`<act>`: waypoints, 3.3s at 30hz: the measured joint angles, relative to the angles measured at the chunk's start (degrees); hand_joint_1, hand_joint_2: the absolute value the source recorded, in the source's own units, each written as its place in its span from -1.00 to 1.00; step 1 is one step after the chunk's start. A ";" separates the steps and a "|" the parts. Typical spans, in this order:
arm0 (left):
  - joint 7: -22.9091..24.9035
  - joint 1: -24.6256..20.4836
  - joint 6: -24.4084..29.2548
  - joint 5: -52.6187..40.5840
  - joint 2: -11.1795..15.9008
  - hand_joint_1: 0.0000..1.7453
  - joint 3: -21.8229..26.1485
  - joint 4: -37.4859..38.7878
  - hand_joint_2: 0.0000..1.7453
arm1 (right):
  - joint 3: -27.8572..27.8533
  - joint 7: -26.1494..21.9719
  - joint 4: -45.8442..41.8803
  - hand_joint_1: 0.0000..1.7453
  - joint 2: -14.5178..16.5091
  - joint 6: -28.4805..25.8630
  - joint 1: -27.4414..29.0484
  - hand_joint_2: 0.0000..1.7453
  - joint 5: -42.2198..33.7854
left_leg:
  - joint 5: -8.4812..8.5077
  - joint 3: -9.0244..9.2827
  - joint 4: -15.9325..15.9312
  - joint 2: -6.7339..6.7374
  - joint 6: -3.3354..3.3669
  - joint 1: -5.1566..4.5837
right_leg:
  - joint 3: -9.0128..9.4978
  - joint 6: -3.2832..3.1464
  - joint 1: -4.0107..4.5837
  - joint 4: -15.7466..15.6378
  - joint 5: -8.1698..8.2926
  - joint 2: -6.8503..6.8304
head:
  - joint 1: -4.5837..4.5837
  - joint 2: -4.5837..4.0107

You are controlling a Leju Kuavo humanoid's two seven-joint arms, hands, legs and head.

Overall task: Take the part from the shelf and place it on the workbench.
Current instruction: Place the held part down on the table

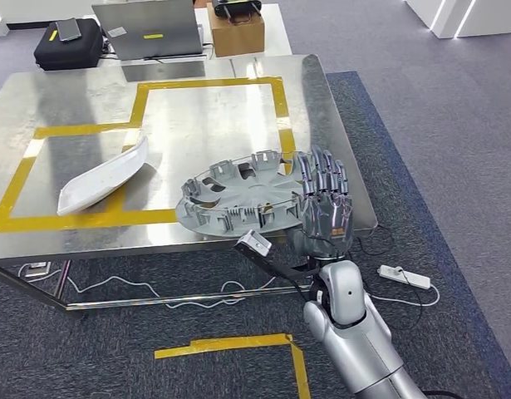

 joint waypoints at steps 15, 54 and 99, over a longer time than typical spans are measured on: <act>0.00 0.00 0.00 0.00 0.00 -1.00 0.00 -0.01 -1.00 | 0.00 0.00 0.00 -1.00 -0.01 0.00 0.00 1.00 0.00 | 0.00 0.00 0.00 0.00 0.00 0.00 | 0.00 0.00 0.00 0.00 0.00 0.00 | -0.01 0.00; 0.00 0.00 0.00 0.00 0.00 -1.00 0.00 0.00 -1.00 | 0.00 0.00 0.00 -1.00 0.00 0.00 0.00 1.00 0.00 | 0.00 -0.01 0.00 0.00 0.00 0.00 | -0.01 0.00 0.00 0.00 0.00 0.00 | 0.00 0.00; 0.00 -0.03 -0.01 0.02 -0.14 -1.00 0.00 0.00 -1.00 | 0.03 0.05 0.00 -1.00 -0.07 -0.02 0.22 1.00 0.00 | 0.73 1.29 -2.16 0.10 0.60 1.77 | -4.26 4.09 -2.23 9.07 -4.09 -0.18 | 0.44 0.00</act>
